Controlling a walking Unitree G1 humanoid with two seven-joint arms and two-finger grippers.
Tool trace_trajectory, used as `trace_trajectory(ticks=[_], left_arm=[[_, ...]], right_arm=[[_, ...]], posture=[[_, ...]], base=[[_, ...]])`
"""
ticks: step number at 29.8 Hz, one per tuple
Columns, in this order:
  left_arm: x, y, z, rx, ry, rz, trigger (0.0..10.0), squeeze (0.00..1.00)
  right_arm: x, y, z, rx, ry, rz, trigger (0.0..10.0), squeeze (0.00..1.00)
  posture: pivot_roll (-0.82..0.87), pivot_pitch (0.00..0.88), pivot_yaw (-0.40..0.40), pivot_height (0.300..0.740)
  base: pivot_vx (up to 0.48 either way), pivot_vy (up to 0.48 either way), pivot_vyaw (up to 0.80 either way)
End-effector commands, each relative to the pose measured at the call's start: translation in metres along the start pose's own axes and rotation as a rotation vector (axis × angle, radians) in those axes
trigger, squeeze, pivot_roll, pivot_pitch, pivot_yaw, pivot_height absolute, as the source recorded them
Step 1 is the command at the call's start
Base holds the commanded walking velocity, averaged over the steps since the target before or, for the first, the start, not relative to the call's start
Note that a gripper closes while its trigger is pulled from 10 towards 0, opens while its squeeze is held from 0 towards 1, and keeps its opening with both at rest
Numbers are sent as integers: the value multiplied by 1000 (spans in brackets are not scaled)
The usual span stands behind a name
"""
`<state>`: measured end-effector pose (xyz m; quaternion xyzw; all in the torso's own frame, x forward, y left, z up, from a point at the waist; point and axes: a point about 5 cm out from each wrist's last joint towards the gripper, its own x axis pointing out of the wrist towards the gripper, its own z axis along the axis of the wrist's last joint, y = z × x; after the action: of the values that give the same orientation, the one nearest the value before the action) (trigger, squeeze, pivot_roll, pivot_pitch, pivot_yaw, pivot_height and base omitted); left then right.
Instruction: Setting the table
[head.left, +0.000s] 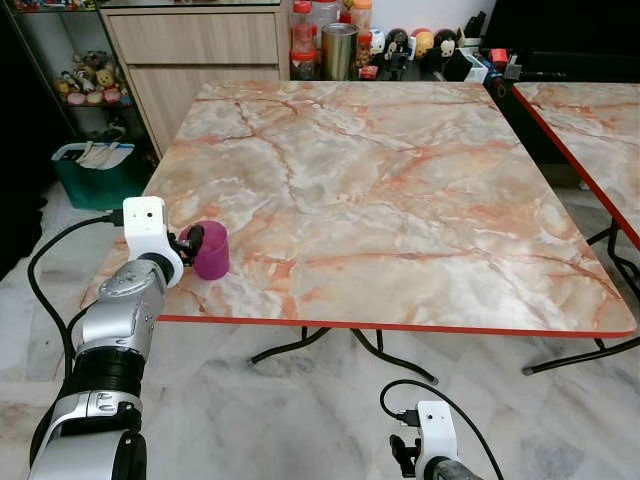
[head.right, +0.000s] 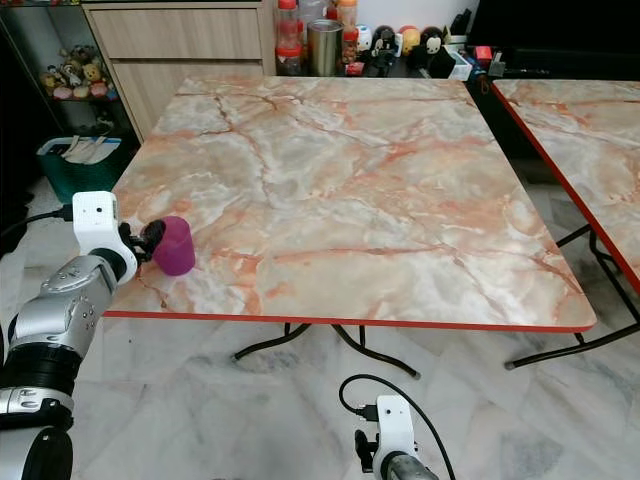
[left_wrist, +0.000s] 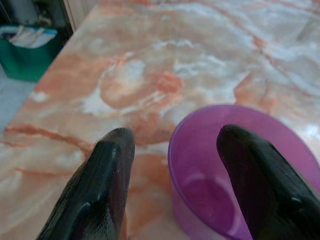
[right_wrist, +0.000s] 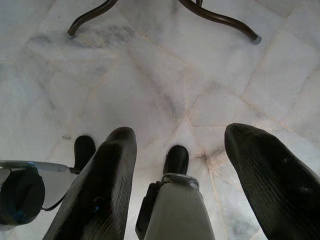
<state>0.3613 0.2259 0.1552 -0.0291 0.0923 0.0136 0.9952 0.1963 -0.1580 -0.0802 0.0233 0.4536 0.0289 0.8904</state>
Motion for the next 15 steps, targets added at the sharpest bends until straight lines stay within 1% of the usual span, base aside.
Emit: trace_trajectory(ticks=[1, 6, 7, 10, 11, 15], left_arm=[[0, 2, 3, 4, 10, 12, 10000, 0], [0, 1, 0, -2, 28, 18, 10000, 0], [0, 1, -1, -3, 31, 19, 4706, 0], [0, 1, -1, -5, 34, 21, 4706, 0], [0, 1, -1, -7, 37, 23, 0, 0], [0, 1, -2, -7, 49, 26, 0, 0]], right_arm=[[-1, -1, -4, 10, 10, -6, 10000, 0], [-1, -1, -4, 12, 10, -7, 10000, 0], [-1, -1, -5, 12, 10, -7, 10000, 0], [-1, -1, -5, 11, 10, -7, 10000, 0], [-1, -1, -5, 11, 11, -7, 10000, 0], [-1, -2, -5, 9, 12, -7, 10000, 0]], posture=[[156, 93, -3, 740], [153, 92, -3, 740], [153, 93, -2, 740], [153, 94, -2, 740], [154, 93, -3, 740], [155, 92, -3, 740]], base=[[0, 0, 0], [0, 0, 0], [0, 0, 0], [0, 0, 0], [0, 0, 0], [0, 0, 0]])
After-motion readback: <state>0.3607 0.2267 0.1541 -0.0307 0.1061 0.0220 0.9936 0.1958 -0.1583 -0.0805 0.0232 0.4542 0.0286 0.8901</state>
